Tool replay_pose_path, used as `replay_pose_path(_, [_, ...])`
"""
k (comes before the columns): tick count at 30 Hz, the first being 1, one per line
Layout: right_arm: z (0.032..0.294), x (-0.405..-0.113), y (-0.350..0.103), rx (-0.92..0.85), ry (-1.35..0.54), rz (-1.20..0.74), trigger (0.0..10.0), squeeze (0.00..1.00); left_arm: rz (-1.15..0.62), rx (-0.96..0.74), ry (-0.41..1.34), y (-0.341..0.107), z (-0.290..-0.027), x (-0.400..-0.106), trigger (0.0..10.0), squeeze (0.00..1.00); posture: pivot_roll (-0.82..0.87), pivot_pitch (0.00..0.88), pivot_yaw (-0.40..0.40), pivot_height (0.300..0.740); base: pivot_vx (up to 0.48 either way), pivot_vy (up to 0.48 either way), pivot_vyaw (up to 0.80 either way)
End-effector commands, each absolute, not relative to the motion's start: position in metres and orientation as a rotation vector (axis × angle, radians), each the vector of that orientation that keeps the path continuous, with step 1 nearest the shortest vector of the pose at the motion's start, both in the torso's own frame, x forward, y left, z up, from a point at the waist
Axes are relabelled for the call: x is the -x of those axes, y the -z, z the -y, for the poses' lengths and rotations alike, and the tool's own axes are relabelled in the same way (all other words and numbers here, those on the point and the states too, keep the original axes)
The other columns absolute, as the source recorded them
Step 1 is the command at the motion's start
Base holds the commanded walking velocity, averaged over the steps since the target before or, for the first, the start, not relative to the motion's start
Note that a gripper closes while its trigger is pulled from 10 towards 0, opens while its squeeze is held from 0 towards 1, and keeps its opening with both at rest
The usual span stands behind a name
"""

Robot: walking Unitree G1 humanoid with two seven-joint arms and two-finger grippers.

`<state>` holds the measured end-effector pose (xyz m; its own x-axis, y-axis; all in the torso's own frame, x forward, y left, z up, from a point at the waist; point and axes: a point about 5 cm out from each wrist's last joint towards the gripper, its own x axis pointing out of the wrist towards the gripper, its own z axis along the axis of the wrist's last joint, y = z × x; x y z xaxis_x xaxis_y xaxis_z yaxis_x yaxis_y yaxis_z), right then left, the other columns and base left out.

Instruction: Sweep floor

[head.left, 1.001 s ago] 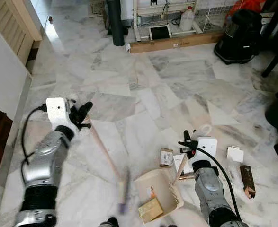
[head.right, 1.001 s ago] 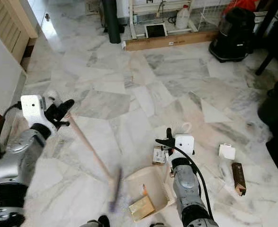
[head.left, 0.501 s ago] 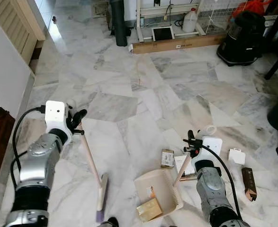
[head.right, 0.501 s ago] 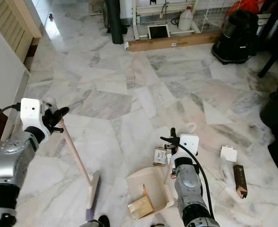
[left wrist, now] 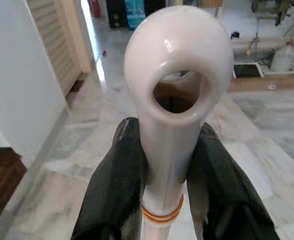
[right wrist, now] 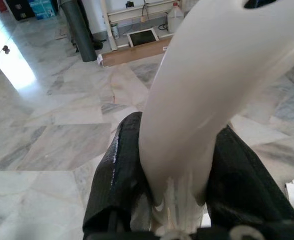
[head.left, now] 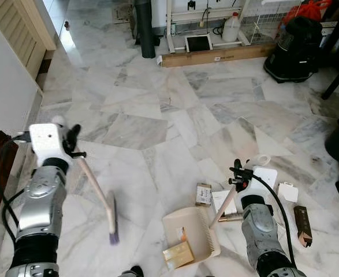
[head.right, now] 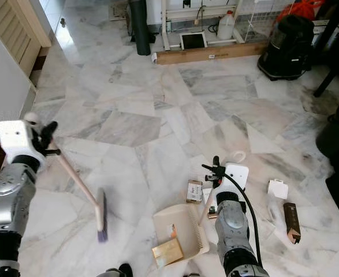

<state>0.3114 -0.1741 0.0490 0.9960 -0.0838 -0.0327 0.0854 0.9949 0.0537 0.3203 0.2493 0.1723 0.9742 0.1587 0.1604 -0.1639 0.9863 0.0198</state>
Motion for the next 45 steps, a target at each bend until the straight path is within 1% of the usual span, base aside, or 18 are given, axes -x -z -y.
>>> replay_pose_path(1, [0.166, -0.309, -0.042, -0.117, 0.074, -0.07, 10.0, 0.0, 0.22, -0.06, -0.181, -0.184, -0.254, -0.317, 10.0, 0.0, 0.02, 0.15, 0.06, 0.74, 0.0, 0.0, 0.0])
replay_pose_path(14, [0.175, -0.318, -0.065, -0.162, 0.11, 0.032, 10.0, 0.0, 0.241, -0.076, -0.181, -0.18, -0.25, -0.314, 10.0, 0.0, 0.01, 0.149, 0.057, 0.74, 0.0, 0.0, 0.0])
replay_pose_path(18, [0.178, -0.318, -0.064, -0.235, 0.149, 0.019, 10.0, 0.0, 0.244, -0.093, -0.201, -0.176, -0.256, -0.311, 10.0, 0.0, 0.01, 0.149, 0.057, 0.74, 0.0, 0.0, 0.0])
replay_pose_path(24, [0.184, -0.316, -0.058, -0.391, 0.23, -0.014, 10.0, 0.0, 0.253, -0.125, -0.223, -0.18, -0.265, -0.306, 10.0, 0.0, 0.01, 0.145, 0.058, 0.74, 0.0, 0.0, 0.0])
replay_pose_path(30, [0.182, -0.317, -0.059, -0.39, 0.214, -0.012, 10.0, 0.0, 0.219, -0.141, -0.196, -0.177, -0.263, -0.307, 10.0, 0.0, 0.02, 0.14, 0.06, 0.74, 0.0, 0.0, 0.0])
replay_pose_path(32, [0.181, -0.317, -0.059, -0.397, 0.214, -0.012, 10.0, 0.0, 0.2, -0.102, -0.173, -0.174, -0.26, -0.308, 10.0, 0.0, 0.02, 0.14, 0.061, 0.74, 0.0, 0.0, 0.0])
replay_pose_path(33, [0.181, -0.317, -0.059, -0.41, 0.215, -0.014, 10.0, 0.0, 0.183, -0.007, -0.144, -0.172, -0.255, -0.31, 10.0, 0.0, 0.02, 0.14, 0.061, 0.74, 0.0, 0.0, 0.0])
replay_pose_path(34, [0.18, -0.318, -0.059, -0.41, 0.214, -0.014, 10.0, 0.0, 0.173, 0.038, -0.127, -0.171, -0.253, -0.311, 10.0, 0.0, 0.02, 0.136, 0.062, 0.74, 0.0, 0.0, 0.0])
replay_pose_path(36, [0.18, -0.318, -0.059, -0.413, 0.21, -0.013, 10.0, 0.0, 0.146, 0.102, -0.079, -0.169, -0.248, -0.313, 10.0, 0.0, 0.02, 0.131, 0.064, 0.74, 0.0, 0.0, 0.0])
replay_pose_path(39, [0.18, -0.318, -0.059, -0.414, 0.209, -0.013, 10.0, 0.0, 0.13, 0.121, -0.055, -0.169, -0.245, -0.314, 10.0, 0.0, 0.03, 0.127, 0.066, 0.74, 0.0, 0.0, 0.0])
replay_pose_path(41, [0.179, -0.318, -0.059, -0.416, 0.208, -0.013, 10.0, 0.0, 0.153, 0.224, -0.04, -0.172, -0.242, -0.315, 10.0, 0.0, 0.03, 0.122, 0.069, 0.74, 0.0, 0.0, 0.0])
replay_pose_path(45, [0.179, -0.319, -0.06, -0.417, 0.207, -0.012, 10.0, 0.0, 0.143, 0.19, -0.057, -0.172, -0.245, -0.316, 10.0, 0.0, 0.02, 0.116, 0.07, 0.74, 0.0, 0.0, 0.0])
